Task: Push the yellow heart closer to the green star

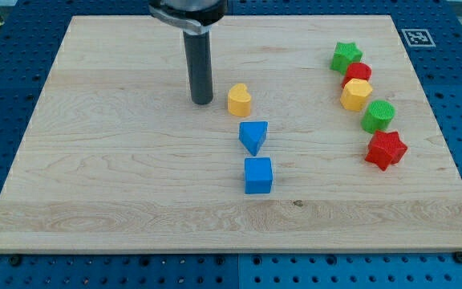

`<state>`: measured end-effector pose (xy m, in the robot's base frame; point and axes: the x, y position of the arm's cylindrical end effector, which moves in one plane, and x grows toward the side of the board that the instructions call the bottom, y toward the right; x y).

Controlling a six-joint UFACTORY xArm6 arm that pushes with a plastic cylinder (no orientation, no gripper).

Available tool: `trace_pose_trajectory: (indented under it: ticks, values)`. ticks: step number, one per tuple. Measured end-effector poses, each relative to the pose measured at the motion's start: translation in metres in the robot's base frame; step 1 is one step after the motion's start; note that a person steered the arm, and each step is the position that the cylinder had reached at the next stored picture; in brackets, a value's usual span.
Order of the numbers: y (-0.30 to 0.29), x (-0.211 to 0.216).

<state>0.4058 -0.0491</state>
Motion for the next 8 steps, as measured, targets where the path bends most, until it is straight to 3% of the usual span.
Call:
trace_pose_trajectory:
  ticks: [2,5,8]
  values:
    - [0.002,0.027]
    - [0.051,-0.008]
    - [0.062,0.016]
